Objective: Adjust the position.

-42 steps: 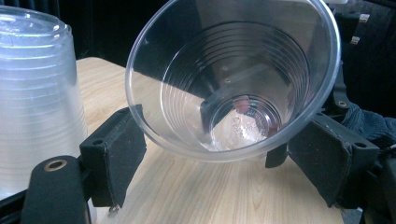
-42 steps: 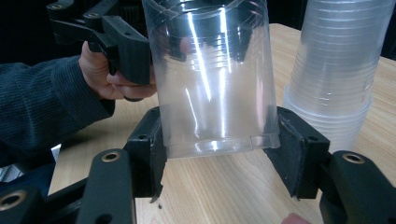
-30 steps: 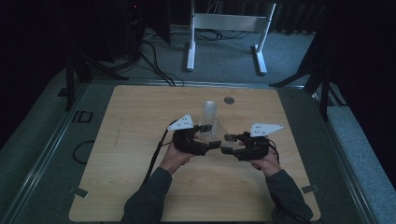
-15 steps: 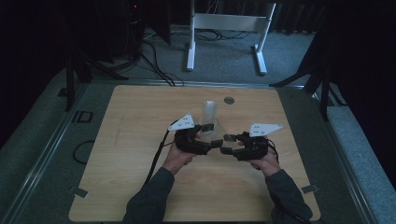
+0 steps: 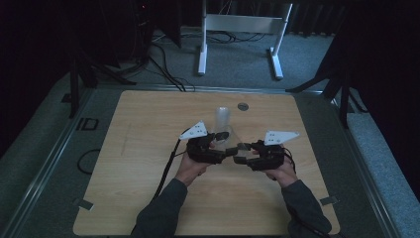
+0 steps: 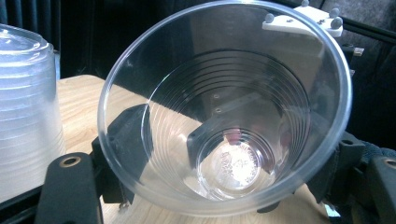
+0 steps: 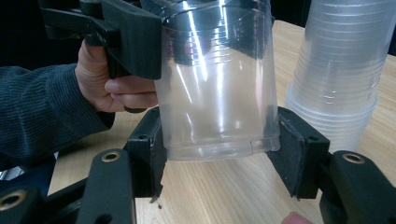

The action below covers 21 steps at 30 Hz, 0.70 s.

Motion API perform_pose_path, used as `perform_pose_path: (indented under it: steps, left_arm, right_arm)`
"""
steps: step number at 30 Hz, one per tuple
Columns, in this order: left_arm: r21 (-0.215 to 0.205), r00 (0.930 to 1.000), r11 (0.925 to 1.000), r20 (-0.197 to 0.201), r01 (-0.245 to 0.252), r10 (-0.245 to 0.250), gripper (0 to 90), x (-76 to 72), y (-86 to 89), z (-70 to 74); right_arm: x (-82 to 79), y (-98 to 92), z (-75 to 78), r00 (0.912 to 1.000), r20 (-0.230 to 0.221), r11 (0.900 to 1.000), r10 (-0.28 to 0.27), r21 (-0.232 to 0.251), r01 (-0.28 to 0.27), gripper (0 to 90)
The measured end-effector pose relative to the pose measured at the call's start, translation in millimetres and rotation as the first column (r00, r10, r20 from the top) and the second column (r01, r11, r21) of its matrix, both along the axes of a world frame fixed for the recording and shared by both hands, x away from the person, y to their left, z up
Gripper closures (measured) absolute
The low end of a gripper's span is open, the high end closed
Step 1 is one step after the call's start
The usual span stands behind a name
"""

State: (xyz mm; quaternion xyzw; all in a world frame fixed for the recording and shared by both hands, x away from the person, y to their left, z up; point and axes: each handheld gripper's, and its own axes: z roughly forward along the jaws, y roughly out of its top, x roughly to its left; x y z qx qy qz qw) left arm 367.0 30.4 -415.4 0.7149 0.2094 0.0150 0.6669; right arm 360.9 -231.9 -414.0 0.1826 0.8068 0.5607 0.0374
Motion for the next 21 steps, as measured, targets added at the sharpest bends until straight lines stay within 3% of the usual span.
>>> perform_pose_path:
  steps: [21]
  left_arm:
    - [-0.011,1.0,0.9999,0.002,0.002,-0.002,26.6,-0.3,1.0,0.2]
  right_arm:
    - [0.3,2.8,0.4,0.9999,-0.009,1.0,0.008,-0.015,-0.008,37.3]
